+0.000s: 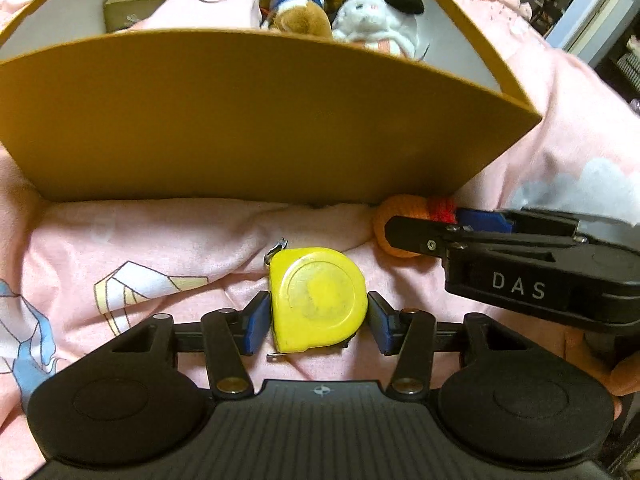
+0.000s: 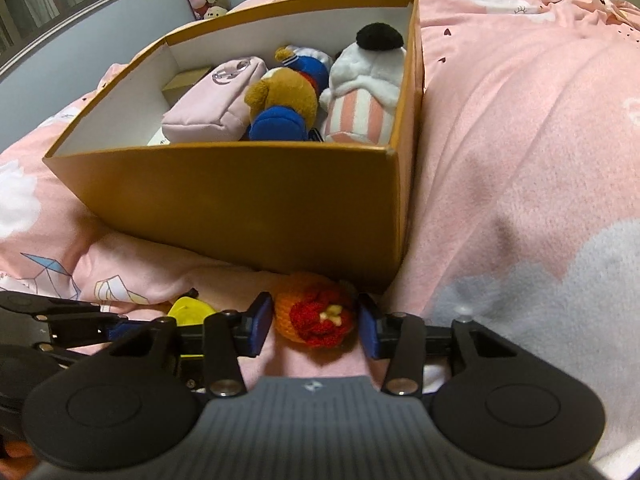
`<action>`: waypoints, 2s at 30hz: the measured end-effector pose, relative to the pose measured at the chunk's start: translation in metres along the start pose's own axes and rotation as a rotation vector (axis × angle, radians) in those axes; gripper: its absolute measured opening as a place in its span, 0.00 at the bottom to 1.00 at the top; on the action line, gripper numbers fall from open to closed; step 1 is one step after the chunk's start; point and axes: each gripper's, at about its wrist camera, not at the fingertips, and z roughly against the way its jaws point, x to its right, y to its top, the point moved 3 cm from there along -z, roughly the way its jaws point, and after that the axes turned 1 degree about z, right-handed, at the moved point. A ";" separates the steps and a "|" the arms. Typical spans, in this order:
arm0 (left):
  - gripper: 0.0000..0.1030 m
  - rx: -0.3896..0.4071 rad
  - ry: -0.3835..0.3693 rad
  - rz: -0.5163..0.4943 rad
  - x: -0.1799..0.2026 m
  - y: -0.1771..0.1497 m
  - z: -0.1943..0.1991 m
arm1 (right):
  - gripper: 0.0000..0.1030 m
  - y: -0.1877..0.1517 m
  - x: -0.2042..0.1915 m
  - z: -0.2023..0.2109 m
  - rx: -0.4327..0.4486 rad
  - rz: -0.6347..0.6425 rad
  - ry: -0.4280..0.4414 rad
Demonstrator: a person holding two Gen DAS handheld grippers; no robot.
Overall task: Organize objects
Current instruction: 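Lift the tape measure and knitted ball with both grippers and carry them over the box, then lower the tape measure and knitted ball into the box and open both grippers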
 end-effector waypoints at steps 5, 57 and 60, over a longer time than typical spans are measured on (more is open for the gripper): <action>0.57 0.066 -0.056 0.014 -0.010 0.006 0.025 | 0.45 0.000 -0.006 0.022 0.040 0.019 -0.012; 0.57 0.073 -0.185 0.054 0.011 0.142 -0.006 | 0.51 0.110 -0.042 0.030 -0.202 0.570 -0.183; 0.57 0.056 -0.202 0.046 0.008 0.147 -0.006 | 0.51 0.114 -0.043 0.039 -0.144 0.581 -0.215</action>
